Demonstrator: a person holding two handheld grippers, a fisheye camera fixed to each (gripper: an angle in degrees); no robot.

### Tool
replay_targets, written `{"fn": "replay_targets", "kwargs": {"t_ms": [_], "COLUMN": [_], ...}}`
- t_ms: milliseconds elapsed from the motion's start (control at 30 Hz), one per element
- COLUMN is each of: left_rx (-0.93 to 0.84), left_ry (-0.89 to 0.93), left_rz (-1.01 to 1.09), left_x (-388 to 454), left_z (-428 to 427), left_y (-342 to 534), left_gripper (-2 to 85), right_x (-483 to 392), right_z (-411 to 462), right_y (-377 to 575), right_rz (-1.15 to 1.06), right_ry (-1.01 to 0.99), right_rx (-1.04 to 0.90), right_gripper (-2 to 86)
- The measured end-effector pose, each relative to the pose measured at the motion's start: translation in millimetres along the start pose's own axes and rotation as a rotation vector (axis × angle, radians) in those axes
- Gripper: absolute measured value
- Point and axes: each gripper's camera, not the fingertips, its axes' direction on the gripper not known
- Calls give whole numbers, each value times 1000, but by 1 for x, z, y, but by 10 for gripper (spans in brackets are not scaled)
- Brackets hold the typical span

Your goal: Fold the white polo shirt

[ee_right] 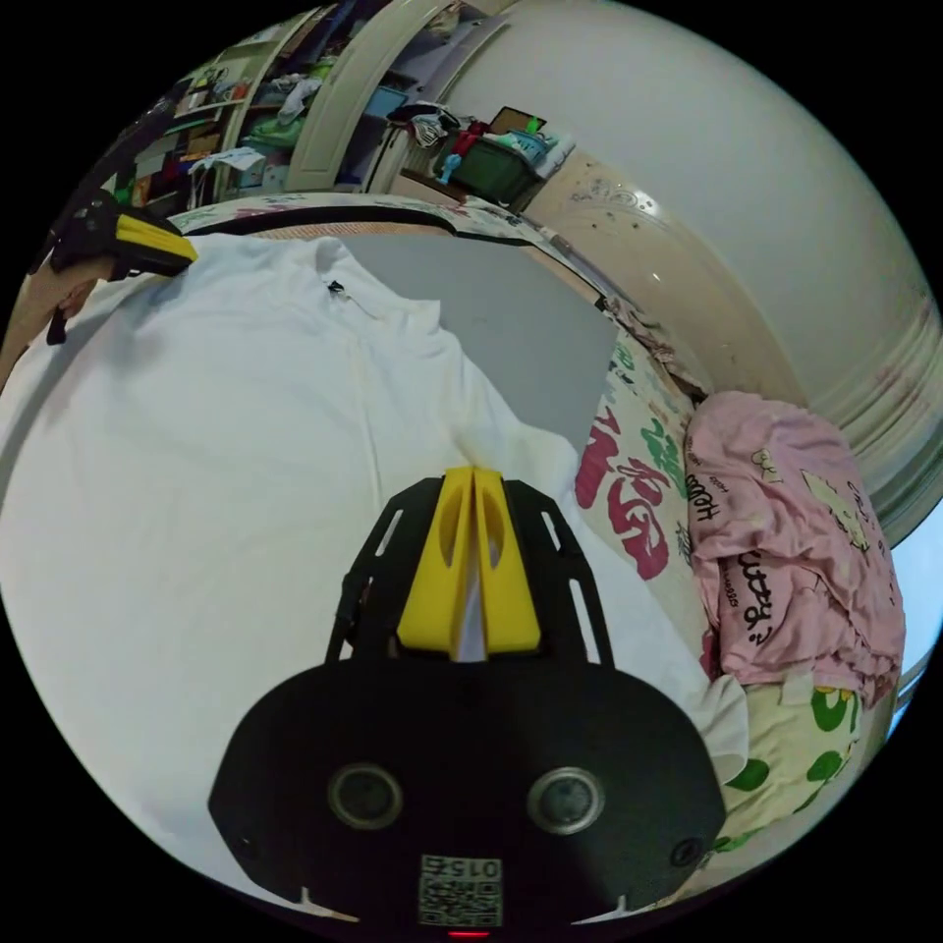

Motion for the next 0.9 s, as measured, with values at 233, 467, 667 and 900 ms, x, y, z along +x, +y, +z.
{"fn": "replay_targets", "kwargs": {"t_ms": [233,467,667,900], "left_rx": [-3,71,105,512], "left_ry": [-8,35,34,382], "left_rz": [-41,-49,-48,-40], "left_x": [-30,-66,-97,-105], "left_z": [-15,-53,-74,-192], "left_y": [-14,9,25,163], "left_gripper": [-5,-4,-4,-2], "right_x": [19,52,61,86], "right_z": [-4,-29,-4,1], "right_y": [-2,14,23,52], "right_rz": [36,144,92,109], "right_ry": [-22,-2,27,20], "right_rx": [3,112,-30,-17], "right_gripper": [-7,-10,-10,-10]}}
